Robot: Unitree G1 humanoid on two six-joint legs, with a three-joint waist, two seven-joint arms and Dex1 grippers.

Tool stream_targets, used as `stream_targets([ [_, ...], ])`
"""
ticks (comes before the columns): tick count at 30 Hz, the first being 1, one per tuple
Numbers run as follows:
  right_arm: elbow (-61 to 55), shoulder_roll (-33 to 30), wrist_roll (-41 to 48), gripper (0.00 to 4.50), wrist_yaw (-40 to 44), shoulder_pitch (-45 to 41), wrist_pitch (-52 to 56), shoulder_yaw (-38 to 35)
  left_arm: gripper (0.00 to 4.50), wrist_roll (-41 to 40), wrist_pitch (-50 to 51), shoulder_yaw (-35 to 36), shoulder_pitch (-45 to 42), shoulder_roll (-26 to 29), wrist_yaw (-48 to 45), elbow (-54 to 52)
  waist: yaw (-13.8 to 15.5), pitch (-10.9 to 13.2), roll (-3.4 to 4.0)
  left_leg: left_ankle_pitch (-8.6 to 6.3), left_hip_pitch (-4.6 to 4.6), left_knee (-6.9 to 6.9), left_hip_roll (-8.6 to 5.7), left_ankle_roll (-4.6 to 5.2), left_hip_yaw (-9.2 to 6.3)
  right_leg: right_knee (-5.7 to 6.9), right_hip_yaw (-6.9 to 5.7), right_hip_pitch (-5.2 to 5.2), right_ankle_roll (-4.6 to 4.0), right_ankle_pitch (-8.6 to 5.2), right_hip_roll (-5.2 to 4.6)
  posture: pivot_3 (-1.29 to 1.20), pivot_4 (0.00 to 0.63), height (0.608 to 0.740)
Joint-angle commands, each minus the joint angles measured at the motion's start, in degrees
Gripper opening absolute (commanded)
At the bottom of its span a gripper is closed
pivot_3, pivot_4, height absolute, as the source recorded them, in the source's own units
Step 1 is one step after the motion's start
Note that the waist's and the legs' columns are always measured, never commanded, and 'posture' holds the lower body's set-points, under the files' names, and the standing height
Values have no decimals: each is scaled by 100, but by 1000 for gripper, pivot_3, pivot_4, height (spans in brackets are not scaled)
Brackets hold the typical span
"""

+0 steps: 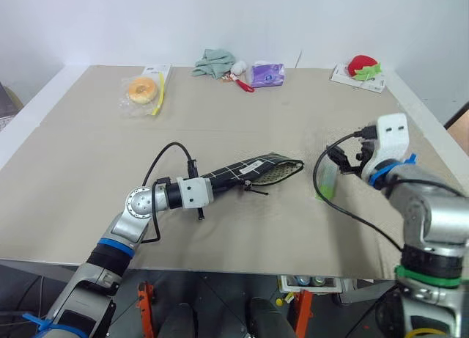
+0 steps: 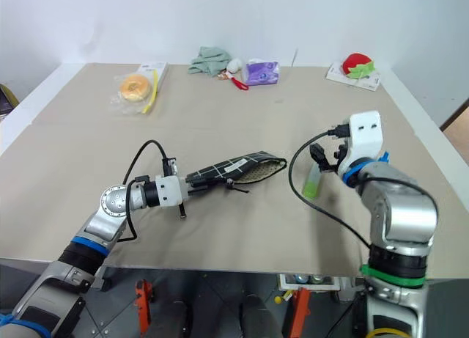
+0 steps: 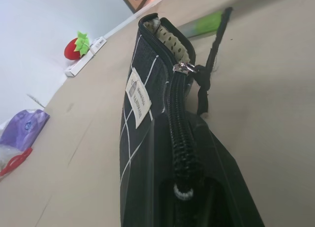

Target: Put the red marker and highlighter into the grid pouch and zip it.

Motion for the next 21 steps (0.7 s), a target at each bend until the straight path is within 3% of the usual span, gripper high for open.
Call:
stream_targets([
  [1,-474,357,-157,4395,-580,19,451,-147,0,-148,-58,118,-45,2,-56,-104,-1,0,1,0,-2,1,-2,0,0,0,1,-1,5,-3,-2,0,150,740],
  [7,-555,790,-175,4395,-884,207,1005,-216,0,-128,-75,119,-33,-35,-67,-102,-1,0,1,0,-1,2,-2,0,-2,0,-3,2,13,-8,-3,0,150,740],
  [21,-279,630,-159,4395,-723,589,1038,447,0,-102,-69,164,27,-23,9,-182,-6,-1,2,1,0,2,-1,1,-4,-2,-6,3,14,-10,-2,0,150,740],
])
